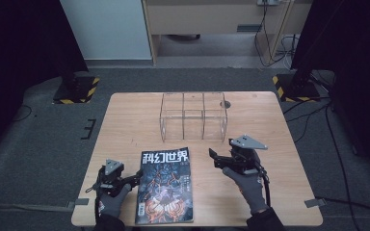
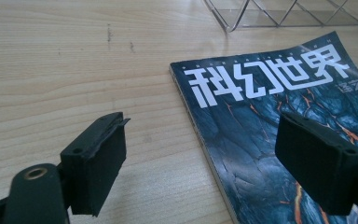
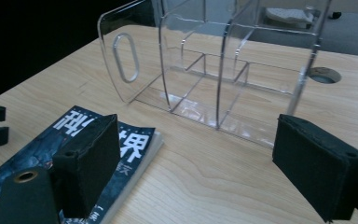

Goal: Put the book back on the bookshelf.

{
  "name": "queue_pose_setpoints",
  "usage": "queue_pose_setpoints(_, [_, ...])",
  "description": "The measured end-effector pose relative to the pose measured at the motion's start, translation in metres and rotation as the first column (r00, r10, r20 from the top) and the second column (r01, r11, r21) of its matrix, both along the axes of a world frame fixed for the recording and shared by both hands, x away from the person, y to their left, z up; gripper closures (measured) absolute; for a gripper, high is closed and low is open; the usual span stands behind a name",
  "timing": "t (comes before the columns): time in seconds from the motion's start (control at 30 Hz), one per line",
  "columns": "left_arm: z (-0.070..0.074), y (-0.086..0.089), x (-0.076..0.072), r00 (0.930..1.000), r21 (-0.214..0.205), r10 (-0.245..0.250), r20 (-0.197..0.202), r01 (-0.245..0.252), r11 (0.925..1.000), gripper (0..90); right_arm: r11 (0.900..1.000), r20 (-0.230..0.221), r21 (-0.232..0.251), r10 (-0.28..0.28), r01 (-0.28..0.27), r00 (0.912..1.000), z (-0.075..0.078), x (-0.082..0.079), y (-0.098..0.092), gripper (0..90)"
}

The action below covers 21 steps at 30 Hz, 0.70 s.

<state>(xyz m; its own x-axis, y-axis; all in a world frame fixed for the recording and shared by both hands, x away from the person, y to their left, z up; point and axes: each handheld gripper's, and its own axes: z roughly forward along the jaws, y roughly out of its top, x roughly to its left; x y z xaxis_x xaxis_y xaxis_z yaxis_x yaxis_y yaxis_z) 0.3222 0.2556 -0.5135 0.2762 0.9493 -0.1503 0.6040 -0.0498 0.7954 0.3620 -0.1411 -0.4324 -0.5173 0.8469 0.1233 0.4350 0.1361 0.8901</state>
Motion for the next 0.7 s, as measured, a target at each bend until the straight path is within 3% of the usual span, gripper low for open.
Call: queue_pose_setpoints(0.7, [-0.012,-0.018,0.006,0.9981,0.052,-0.050,-0.037,0.052,0.9973,19.1,0.9976,-0.044,-0.004,0.069,-0.069,0.9966,-0.019,0.000,0.043,17.6])
